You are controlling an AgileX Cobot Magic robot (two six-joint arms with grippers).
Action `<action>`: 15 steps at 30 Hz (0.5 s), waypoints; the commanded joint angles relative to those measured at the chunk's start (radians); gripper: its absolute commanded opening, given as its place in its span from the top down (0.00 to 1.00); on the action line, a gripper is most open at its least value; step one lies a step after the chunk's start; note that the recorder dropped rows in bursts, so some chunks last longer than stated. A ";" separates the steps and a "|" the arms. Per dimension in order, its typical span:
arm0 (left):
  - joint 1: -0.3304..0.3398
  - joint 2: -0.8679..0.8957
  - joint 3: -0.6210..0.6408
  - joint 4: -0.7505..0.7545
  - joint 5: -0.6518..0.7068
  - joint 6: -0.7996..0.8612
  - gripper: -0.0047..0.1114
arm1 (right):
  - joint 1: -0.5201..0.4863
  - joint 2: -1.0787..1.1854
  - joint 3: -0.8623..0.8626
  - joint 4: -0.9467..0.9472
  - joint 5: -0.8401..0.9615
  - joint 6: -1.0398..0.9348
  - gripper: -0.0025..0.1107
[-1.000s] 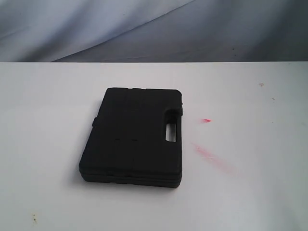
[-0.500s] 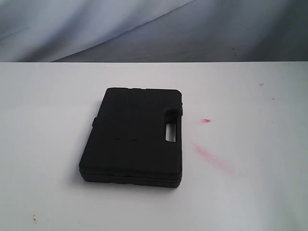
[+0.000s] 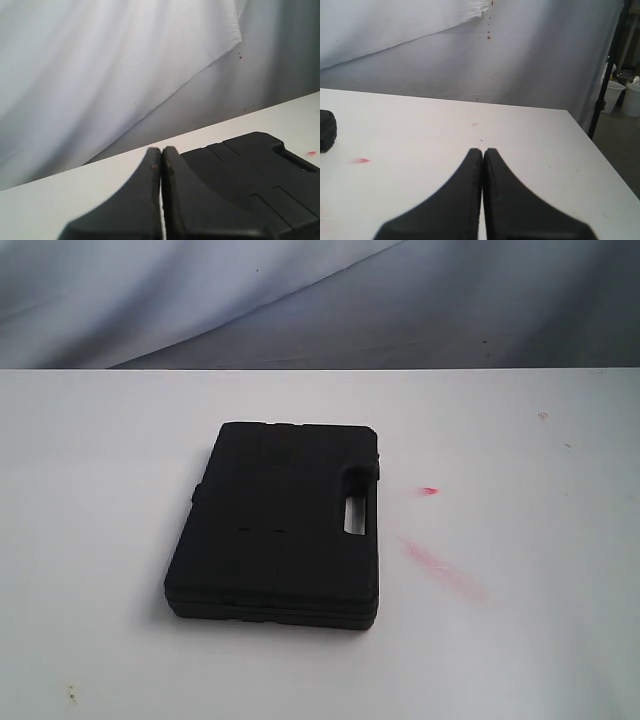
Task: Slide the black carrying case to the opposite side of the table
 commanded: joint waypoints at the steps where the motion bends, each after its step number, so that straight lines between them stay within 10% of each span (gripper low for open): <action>1: 0.002 -0.003 0.056 -0.019 -0.132 -0.033 0.96 | -0.007 -0.007 0.004 -0.012 0.000 -0.006 0.98; 10: 0.011 -0.003 0.056 -0.044 -0.091 0.015 0.96 | -0.007 -0.007 0.004 -0.012 0.000 -0.006 0.98; 15: 0.129 -0.003 0.056 0.049 -0.009 -0.127 0.96 | -0.007 -0.007 0.004 -0.012 0.000 -0.006 0.98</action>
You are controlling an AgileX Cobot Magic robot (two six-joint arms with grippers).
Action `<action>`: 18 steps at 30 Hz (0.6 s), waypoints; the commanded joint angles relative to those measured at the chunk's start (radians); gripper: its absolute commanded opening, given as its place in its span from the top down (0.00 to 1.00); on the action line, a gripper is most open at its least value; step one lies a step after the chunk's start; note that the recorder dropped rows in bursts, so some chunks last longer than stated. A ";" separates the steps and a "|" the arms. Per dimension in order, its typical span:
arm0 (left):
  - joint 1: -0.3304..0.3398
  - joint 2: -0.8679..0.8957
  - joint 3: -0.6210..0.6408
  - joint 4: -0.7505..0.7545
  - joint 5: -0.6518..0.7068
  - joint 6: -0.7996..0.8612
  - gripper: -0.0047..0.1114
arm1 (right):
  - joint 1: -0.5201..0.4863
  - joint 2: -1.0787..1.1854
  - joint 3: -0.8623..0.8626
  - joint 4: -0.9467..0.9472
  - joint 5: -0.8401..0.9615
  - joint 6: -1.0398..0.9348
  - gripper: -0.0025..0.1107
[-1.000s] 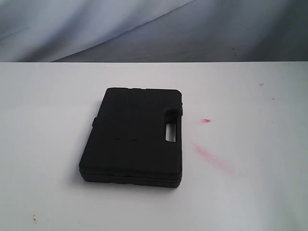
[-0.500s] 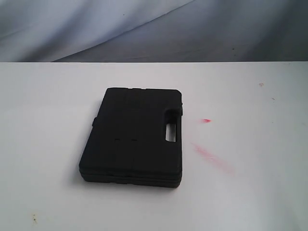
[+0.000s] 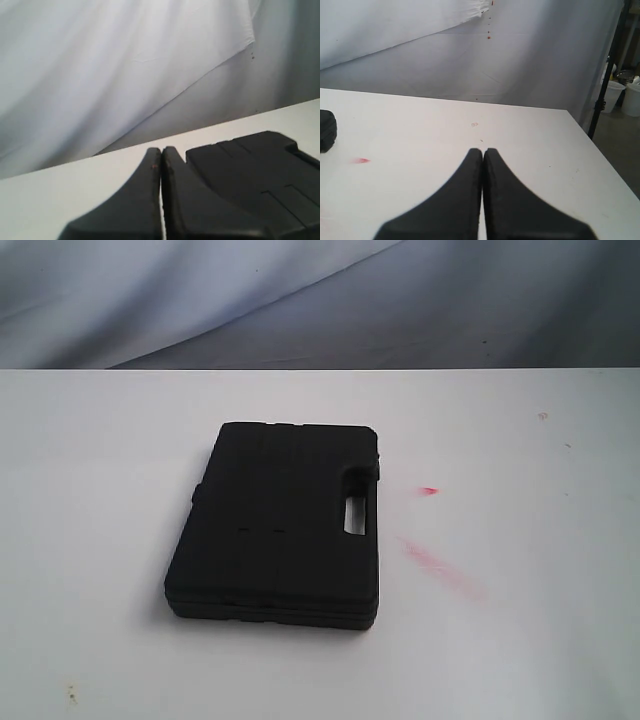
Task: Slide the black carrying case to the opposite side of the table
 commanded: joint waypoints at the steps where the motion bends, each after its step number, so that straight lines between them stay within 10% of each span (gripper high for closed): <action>1: 0.120 -0.003 0.005 0.088 0.046 -0.157 0.96 | -0.007 -0.007 0.004 -0.012 0.000 -0.006 0.98; 7: 0.259 -0.003 0.005 0.111 0.040 -0.186 0.96 | -0.007 -0.007 0.004 -0.012 0.000 -0.006 0.98; 18: 0.270 -0.003 0.005 0.196 0.147 -0.191 0.96 | -0.007 -0.007 0.004 -0.012 0.000 -0.006 0.98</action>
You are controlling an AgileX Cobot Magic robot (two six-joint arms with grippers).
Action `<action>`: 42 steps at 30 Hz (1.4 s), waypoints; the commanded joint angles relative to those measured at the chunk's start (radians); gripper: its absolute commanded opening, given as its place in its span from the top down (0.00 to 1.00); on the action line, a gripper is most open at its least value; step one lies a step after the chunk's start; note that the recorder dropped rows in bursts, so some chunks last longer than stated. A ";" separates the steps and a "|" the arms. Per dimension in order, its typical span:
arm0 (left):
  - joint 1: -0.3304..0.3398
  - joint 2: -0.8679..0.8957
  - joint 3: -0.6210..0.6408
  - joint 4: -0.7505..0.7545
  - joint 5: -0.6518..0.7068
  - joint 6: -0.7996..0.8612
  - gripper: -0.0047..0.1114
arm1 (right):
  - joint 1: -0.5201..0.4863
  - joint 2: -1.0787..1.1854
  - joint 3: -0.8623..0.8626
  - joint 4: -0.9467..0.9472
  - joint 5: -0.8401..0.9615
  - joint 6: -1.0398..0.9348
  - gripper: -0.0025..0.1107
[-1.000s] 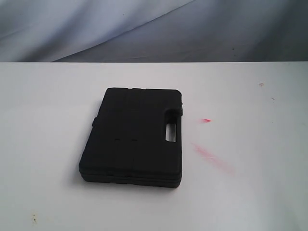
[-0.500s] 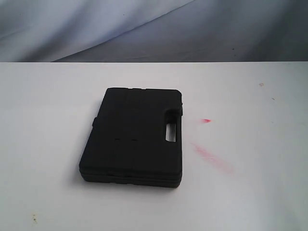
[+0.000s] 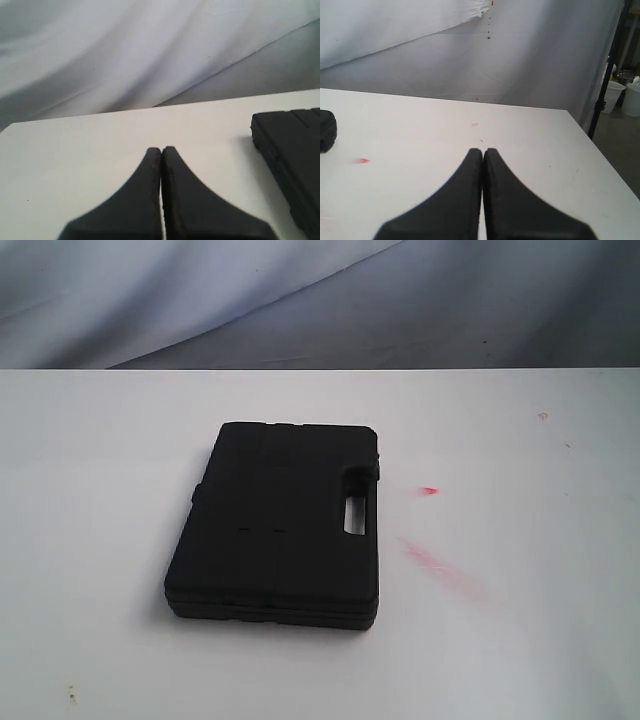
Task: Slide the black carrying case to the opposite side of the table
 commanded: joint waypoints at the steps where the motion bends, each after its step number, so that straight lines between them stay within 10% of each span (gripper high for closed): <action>1: 0.003 -0.003 0.005 0.080 0.027 -0.012 0.96 | -0.007 -0.007 0.004 -0.012 0.000 -0.006 0.98; 30: 0.003 -0.003 0.005 0.051 -0.002 -0.014 0.96 | -0.007 -0.007 0.004 0.002 -0.019 -0.006 0.98; 42: 0.003 -0.003 0.005 0.051 -0.002 -0.014 0.96 | -0.007 -0.007 0.004 0.580 -0.349 0.071 0.98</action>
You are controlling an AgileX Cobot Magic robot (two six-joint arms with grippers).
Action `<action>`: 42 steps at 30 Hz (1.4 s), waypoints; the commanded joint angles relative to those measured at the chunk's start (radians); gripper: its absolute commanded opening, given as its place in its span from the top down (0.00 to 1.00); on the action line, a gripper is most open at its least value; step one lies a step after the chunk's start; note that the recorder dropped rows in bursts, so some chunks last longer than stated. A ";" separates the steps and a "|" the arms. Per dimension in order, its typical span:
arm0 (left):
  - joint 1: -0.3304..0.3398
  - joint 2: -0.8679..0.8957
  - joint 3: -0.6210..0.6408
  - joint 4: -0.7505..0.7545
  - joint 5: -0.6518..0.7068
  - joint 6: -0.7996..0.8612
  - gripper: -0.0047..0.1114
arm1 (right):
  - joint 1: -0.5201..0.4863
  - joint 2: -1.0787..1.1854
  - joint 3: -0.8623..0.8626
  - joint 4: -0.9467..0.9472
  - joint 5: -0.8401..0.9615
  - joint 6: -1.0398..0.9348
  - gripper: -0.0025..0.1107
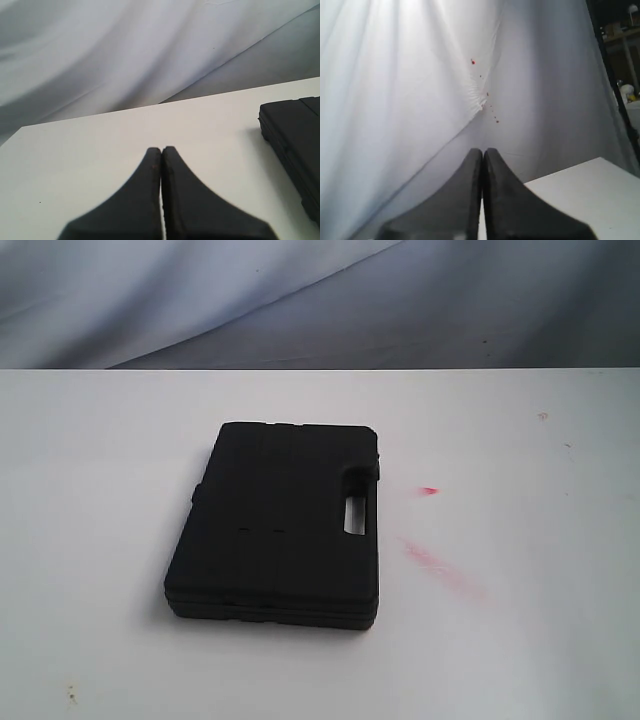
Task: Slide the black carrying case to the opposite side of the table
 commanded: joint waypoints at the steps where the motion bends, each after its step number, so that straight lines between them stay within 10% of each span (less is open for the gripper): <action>1: 0.003 -0.003 0.005 -0.010 -0.015 -0.010 0.96 | -0.007 -0.007 0.004 0.208 -0.025 0.018 0.98; 14: 0.003 -0.003 0.005 -0.010 -0.015 -0.010 0.96 | -0.007 -0.007 -0.217 -0.137 0.201 -0.020 0.98; 22: 0.003 -0.003 0.005 -0.010 -0.015 -0.010 0.96 | -0.007 -0.007 -0.542 -0.137 0.388 -0.561 0.98; 42: 0.003 -0.003 0.005 -0.010 -0.015 -0.010 0.96 | -0.007 0.396 -0.732 0.130 0.733 -0.680 0.98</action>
